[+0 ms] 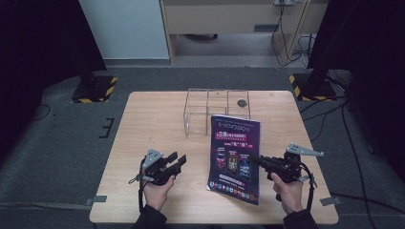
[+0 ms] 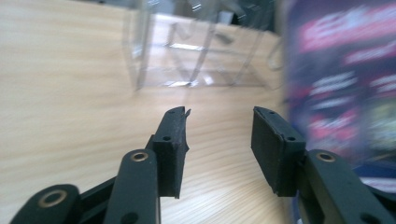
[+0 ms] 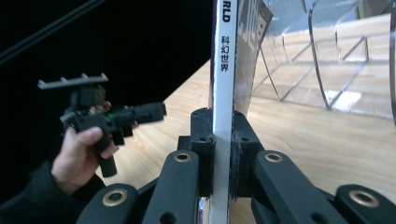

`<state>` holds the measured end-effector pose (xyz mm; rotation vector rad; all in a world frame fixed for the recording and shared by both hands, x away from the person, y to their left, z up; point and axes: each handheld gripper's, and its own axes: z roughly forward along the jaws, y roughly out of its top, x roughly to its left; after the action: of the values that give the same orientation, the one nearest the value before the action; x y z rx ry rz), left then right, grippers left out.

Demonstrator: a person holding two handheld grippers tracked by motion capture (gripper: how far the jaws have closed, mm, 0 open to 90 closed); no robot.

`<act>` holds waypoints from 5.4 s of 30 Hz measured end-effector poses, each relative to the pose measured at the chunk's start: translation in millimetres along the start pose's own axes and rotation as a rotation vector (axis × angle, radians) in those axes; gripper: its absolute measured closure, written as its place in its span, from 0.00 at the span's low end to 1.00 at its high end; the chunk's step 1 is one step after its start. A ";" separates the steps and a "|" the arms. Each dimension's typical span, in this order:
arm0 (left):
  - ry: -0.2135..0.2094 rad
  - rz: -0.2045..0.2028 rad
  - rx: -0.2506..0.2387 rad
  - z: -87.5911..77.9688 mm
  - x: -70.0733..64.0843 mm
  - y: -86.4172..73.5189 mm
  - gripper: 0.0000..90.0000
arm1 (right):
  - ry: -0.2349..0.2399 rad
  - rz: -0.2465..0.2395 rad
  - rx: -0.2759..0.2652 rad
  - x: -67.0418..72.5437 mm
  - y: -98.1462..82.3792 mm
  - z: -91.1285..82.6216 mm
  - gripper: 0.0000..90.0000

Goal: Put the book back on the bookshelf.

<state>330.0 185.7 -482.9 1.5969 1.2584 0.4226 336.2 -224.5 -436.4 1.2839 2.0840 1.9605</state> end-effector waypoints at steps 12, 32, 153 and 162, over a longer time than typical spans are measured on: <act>0.155 0.063 0.087 -0.1 26.2 -18.6 0.46 | -0.037 -0.053 -0.068 12.6 27.2 -2.2 0.92; 0.312 0.122 0.193 9.7 42.2 -30.8 0.29 | -0.119 -0.121 -0.180 23.0 67.2 -5.9 0.92; 0.357 0.127 0.273 19.9 47.0 -35.4 0.12 | -0.473 -0.252 -0.290 -43.3 96.7 87.7 0.92; 0.357 0.128 0.274 19.9 47.0 -35.4 0.12 | -0.467 -0.258 -0.271 -39.4 93.4 86.4 0.92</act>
<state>345.5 214.6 -535.6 1.8981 1.5379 0.6607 457.4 -185.4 -397.5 1.2014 1.6092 1.5778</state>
